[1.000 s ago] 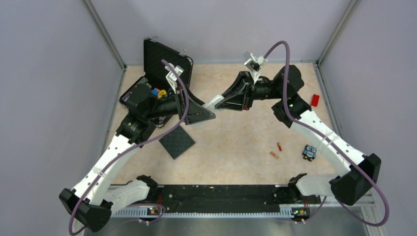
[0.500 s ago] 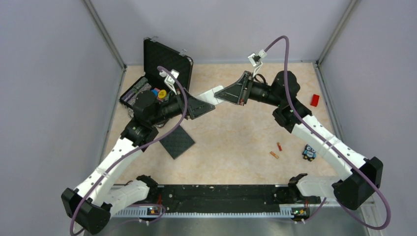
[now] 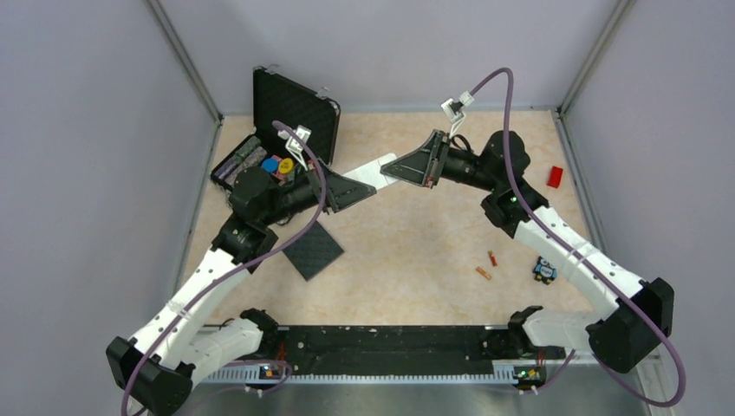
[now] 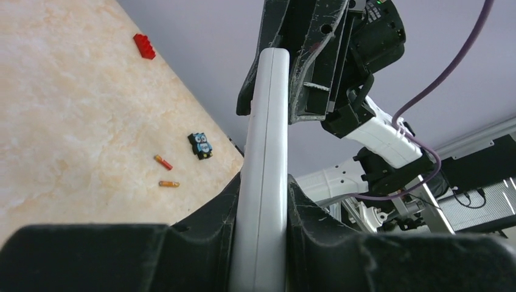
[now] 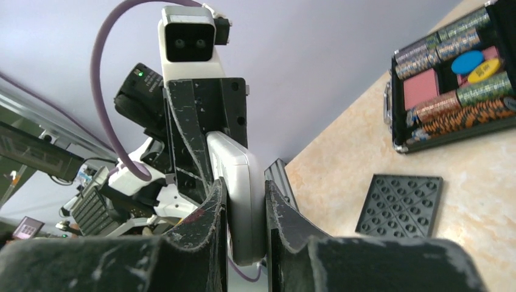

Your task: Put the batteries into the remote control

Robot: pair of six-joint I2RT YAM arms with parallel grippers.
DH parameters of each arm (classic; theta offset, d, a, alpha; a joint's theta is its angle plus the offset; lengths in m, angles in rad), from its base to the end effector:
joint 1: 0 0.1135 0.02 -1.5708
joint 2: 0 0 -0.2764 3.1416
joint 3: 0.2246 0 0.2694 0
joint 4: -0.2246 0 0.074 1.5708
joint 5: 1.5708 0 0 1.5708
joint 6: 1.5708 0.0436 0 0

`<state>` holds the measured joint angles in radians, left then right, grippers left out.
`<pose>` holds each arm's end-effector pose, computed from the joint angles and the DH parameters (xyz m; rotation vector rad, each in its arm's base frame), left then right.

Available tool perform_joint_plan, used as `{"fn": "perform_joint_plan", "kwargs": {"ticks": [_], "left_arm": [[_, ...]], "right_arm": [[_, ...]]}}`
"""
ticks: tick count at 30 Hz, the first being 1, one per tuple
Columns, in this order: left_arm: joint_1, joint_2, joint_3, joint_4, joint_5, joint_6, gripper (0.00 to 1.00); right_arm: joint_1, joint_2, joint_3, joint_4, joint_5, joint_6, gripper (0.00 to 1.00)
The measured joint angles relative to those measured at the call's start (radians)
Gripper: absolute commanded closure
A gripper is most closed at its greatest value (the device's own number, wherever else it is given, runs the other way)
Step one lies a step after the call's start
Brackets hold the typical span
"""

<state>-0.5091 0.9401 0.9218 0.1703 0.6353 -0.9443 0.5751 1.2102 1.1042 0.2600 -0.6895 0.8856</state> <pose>0.1869 -0.1340 0.4084 0.2470 1.6552 -1.5935 0.2336 0.1845 0.4205 -0.4046 1.6417 1.6314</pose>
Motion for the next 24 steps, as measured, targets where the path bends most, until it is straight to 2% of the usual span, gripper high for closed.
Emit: {"fn": "perform_joint_plan", "kwargs": {"ticks": [5,13,18,24], "left_arm": [[0.000,0.019,-0.003,-0.095,-0.012,0.012,1.00],[0.000,0.060,-0.002,-0.182,-0.008,0.025,1.00],[0.003,0.079,-0.002,-0.219,-0.004,0.034,1.00],[0.060,0.089,-0.002,-0.272,-0.055,0.042,1.00]], "right_arm": [[-0.026,0.000,-0.082,0.024,-0.005,0.027,0.84],[-0.057,0.004,-0.182,0.071,-0.019,0.061,0.81],[-0.068,0.011,-0.241,0.135,-0.023,0.089,0.69],[-0.120,0.034,-0.326,0.170,-0.003,0.095,0.62]]}}
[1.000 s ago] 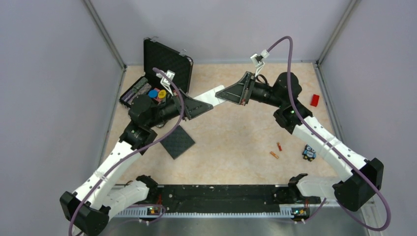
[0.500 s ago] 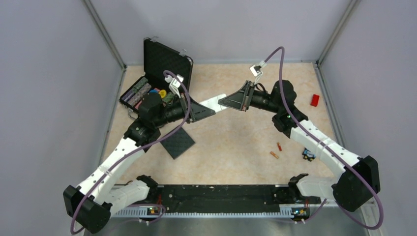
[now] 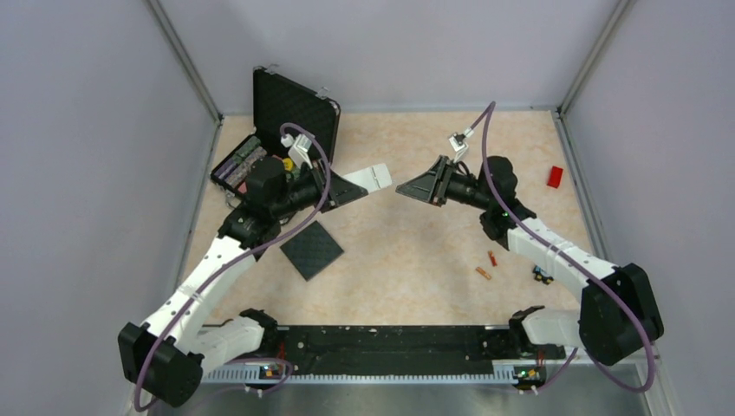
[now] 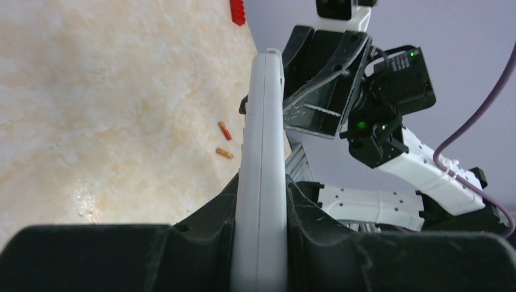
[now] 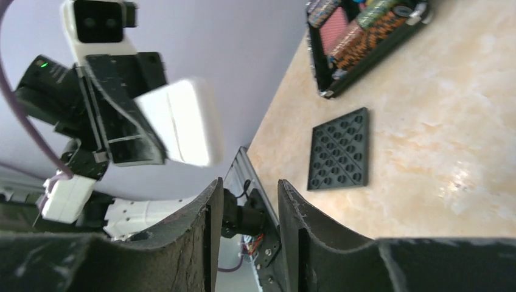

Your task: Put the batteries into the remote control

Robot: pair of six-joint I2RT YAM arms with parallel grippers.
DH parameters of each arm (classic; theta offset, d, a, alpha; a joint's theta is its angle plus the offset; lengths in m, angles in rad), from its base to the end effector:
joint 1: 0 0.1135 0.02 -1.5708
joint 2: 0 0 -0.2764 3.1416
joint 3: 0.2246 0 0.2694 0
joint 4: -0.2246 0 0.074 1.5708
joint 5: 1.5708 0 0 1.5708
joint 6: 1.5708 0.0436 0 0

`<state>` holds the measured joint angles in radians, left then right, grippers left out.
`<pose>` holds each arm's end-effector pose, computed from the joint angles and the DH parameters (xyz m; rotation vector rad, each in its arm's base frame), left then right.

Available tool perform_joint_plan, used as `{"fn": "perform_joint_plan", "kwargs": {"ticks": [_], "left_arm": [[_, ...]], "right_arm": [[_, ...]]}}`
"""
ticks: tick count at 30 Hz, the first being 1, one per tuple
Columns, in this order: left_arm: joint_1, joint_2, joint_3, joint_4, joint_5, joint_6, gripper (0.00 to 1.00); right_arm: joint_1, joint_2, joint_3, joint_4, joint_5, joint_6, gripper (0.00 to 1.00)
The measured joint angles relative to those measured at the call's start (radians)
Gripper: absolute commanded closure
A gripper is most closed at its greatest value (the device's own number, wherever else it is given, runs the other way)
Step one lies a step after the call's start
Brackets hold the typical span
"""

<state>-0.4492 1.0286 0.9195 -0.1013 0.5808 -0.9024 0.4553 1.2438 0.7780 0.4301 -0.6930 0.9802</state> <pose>0.2175 -0.1314 0.3582 0.0213 2.0034 -1.4395 0.2575 0.1571 0.3071 -0.1363 1.8686 1.6040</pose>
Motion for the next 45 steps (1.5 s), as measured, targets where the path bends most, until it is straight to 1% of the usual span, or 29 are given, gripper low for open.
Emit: {"fn": "perform_joint_plan", "kwargs": {"ticks": [2,4,5,8,11,12,14,16,17,18,20,24,27,30,33,34,38,41,45], "left_arm": [[0.019,0.002,0.000,0.003,-0.015,0.000,1.00],[0.024,0.006,0.000,0.003,-0.020,0.000,1.00],[0.024,0.010,0.000,0.003,-0.020,0.000,1.00],[0.024,0.032,0.000,0.003,-0.021,0.000,1.00],[0.023,0.070,0.000,-0.005,-0.032,0.014,1.00],[0.023,0.081,0.000,-0.013,-0.039,0.018,1.00],[0.024,0.100,0.000,-0.036,-0.053,0.032,1.00],[0.024,0.111,0.000,-0.049,-0.063,0.045,1.00],[0.024,0.115,0.000,-0.053,-0.067,0.051,1.00],[0.024,0.120,0.000,-0.059,-0.068,0.060,1.00],[0.024,0.131,0.001,-0.070,-0.066,0.071,1.00],[0.024,0.173,0.016,-0.097,-0.034,0.083,1.00],[0.024,0.214,0.027,-0.103,0.011,0.085,1.00],[0.024,0.249,0.036,-0.103,0.047,0.085,1.00],[0.024,0.275,0.048,-0.109,0.061,0.086,1.00],[0.024,0.283,0.049,-0.114,0.061,0.087,1.00],[0.025,0.306,0.051,-0.126,0.067,0.087,1.00],[0.025,0.317,0.061,-0.149,0.056,0.097,1.00],[0.025,0.336,0.076,-0.180,0.024,0.121,1.00]], "right_arm": [[-0.014,0.014,-0.018,-0.002,0.008,0.001,0.62],[-0.020,0.030,-0.027,-0.002,0.015,0.006,0.69],[-0.020,0.038,-0.027,0.000,0.016,0.008,0.75],[-0.020,0.062,-0.027,0.020,0.017,0.016,0.83],[-0.020,0.076,-0.027,0.026,0.023,0.018,0.84],[-0.020,0.077,-0.027,0.026,0.026,0.018,0.80],[-0.020,0.077,-0.027,0.025,0.037,0.013,0.63],[-0.020,0.077,-0.027,0.014,0.047,0.003,0.41],[-0.020,0.077,-0.027,0.010,0.052,-0.005,0.33],[-0.020,0.077,-0.027,0.005,0.056,-0.022,0.26],[-0.020,0.077,-0.027,0.000,0.065,-0.043,0.16],[-0.020,0.093,-0.021,-0.006,0.076,-0.100,0.13],[-0.019,0.158,0.007,-0.003,0.066,-0.129,0.13],[-0.014,0.241,0.030,0.008,0.051,-0.142,0.15],[-0.012,0.292,0.030,0.017,0.035,-0.140,0.21],[-0.012,0.300,0.030,0.021,0.031,-0.139,0.25],[-0.012,0.322,0.030,0.055,0.004,-0.127,0.45],[-0.012,0.352,0.030,0.091,-0.026,-0.093,0.58],[-0.012,0.366,0.030,0.101,-0.043,-0.066,0.71]]}}
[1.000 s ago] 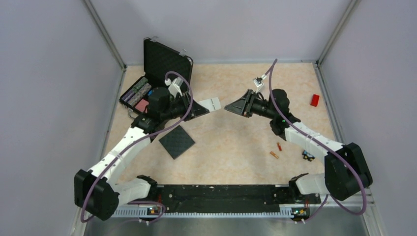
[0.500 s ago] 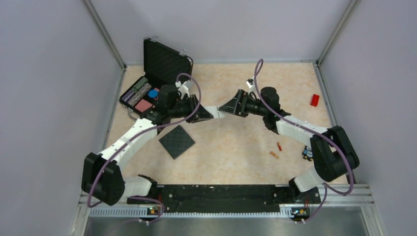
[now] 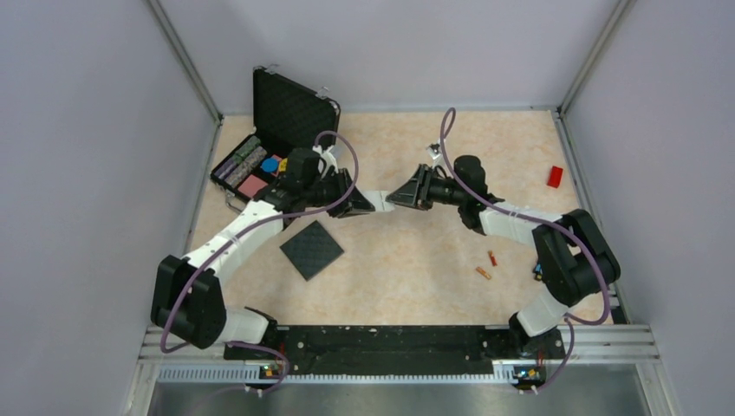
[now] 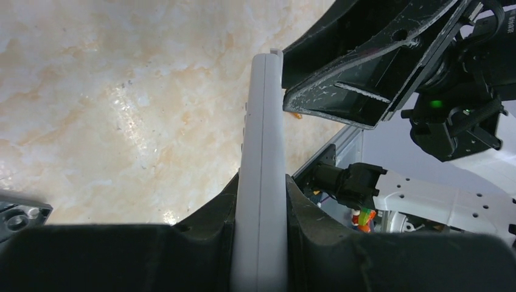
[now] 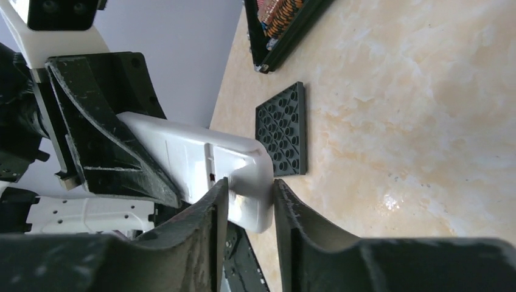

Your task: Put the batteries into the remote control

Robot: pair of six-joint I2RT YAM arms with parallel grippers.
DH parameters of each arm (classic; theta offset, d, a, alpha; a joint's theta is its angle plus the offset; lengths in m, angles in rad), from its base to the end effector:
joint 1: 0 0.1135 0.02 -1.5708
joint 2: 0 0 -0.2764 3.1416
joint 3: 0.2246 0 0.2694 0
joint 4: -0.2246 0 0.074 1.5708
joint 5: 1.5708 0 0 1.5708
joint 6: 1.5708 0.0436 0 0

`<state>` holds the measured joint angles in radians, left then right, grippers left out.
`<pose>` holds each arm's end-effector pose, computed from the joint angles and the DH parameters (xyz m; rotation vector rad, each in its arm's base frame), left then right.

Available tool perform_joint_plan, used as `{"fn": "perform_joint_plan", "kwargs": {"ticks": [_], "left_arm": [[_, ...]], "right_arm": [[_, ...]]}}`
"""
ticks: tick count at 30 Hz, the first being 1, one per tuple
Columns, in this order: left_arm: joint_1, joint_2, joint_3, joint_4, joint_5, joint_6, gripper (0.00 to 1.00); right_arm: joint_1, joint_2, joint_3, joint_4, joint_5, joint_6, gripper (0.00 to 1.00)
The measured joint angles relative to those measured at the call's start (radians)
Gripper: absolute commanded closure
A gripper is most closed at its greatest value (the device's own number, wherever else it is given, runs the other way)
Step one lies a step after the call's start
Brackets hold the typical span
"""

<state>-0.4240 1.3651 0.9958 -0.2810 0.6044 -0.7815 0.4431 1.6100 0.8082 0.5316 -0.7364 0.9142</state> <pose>0.2793 -0.1532 0.2787 -0.0615 2.4210 -1.2873 0.3118 0.1804 0.2143 -0.1045 2.0937 1.5646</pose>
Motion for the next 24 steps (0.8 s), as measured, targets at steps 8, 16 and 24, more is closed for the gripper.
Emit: {"fn": "perform_joint_plan", "kwargs": {"ticks": [8,16,24], "left_arm": [[0.002,0.035,0.018,-0.056,-0.095,0.065,1.00],[0.002,0.071,0.018,-0.085,-0.152,0.106,1.00],[0.002,0.049,-0.019,-0.090,-0.182,0.172,1.00]], "right_arm": [[0.000,0.007,0.023,-0.049,0.011,-0.005,1.00],[0.000,0.011,0.031,-0.085,0.045,-0.016,1.00],[0.000,0.020,0.030,-0.322,0.307,-0.111,1.00]]}}
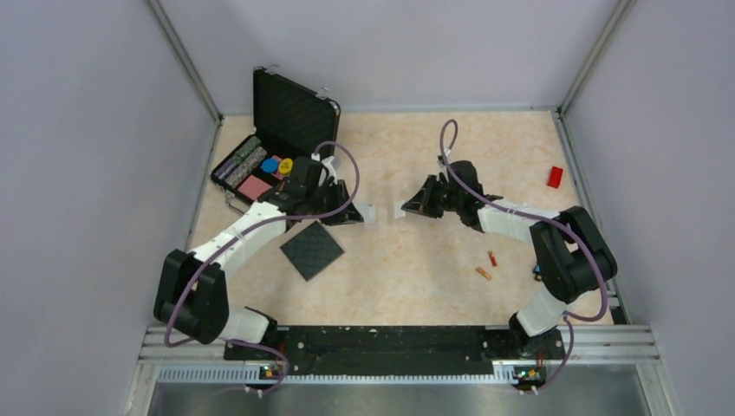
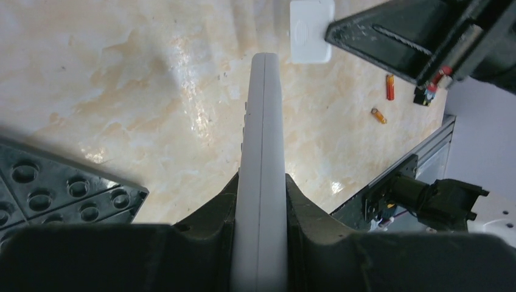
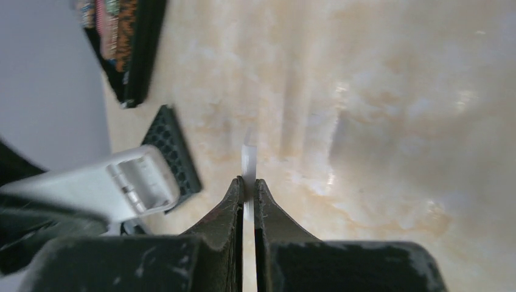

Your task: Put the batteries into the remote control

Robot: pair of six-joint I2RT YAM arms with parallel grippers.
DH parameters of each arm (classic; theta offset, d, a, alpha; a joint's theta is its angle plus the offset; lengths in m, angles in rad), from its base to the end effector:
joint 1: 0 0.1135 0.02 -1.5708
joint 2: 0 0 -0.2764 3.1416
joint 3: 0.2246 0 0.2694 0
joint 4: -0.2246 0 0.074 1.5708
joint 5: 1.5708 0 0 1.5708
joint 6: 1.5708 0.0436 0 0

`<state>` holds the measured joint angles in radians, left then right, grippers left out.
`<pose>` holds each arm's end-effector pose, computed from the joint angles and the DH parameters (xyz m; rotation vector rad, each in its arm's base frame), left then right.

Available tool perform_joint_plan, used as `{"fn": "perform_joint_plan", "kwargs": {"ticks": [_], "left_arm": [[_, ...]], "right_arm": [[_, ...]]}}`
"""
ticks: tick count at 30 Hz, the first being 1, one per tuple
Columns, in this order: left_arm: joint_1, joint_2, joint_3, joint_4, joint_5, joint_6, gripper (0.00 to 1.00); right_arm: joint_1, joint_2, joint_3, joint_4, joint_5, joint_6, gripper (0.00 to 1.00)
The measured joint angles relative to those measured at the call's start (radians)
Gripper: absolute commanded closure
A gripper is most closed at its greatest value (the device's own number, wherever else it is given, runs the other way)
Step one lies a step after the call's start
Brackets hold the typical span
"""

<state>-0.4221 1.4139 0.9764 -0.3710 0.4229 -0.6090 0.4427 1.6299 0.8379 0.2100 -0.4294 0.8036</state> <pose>0.2834 -0.1469 0.2473 -0.0192 2.5188 -0.9645 0.3161 0.1700 0.1822 0.1482 2.3325 1.1413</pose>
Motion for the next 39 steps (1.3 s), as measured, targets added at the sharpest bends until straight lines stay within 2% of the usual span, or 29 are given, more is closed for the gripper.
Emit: {"fn": "perform_joint_plan", "kwargs": {"ticks": [4,7,9,12,15,22,25,29,32,36,39], "left_arm": [[0.000,-0.083,-0.066,0.008,0.017,0.045,1.00],[0.000,-0.183,-0.116,0.041,0.065,0.077,1.00],[0.000,-0.237,-0.135,0.077,0.114,0.092,1.00],[0.000,-0.283,-0.148,0.132,0.202,0.111,1.00],[0.000,-0.320,-0.157,0.169,0.268,0.128,1.00],[0.002,-0.470,-0.199,0.212,0.294,0.156,1.00],[0.004,-0.515,-0.199,0.229,0.313,0.165,1.00],[0.008,-0.516,-0.186,0.231,0.384,0.164,1.00],[0.009,-0.483,-0.151,0.218,0.446,0.148,1.00],[0.009,-0.439,-0.094,0.220,0.539,0.102,1.00],[0.010,-0.431,-0.084,0.249,0.596,0.054,1.00]], "right_arm": [[0.000,0.024,-0.011,-0.076,0.105,-0.019,0.98],[0.000,0.034,-0.013,-0.153,0.187,-0.031,0.78],[0.000,0.034,-0.013,-0.190,0.231,-0.037,0.59],[-0.001,0.029,-0.012,-0.254,0.287,-0.044,0.48],[-0.001,-0.019,-0.009,-0.327,0.357,-0.045,0.44],[-0.010,-0.168,-0.006,-0.512,0.469,-0.078,0.45],[-0.014,-0.232,-0.006,-0.537,0.399,-0.125,0.42],[-0.014,-0.348,-0.013,-0.497,0.180,-0.193,0.25],[-0.014,-0.468,-0.015,-0.409,-0.039,-0.205,0.12],[-0.006,-0.607,-0.010,-0.218,-0.253,-0.159,0.10],[0.021,-0.633,0.016,-0.132,-0.312,-0.129,0.12]]}}
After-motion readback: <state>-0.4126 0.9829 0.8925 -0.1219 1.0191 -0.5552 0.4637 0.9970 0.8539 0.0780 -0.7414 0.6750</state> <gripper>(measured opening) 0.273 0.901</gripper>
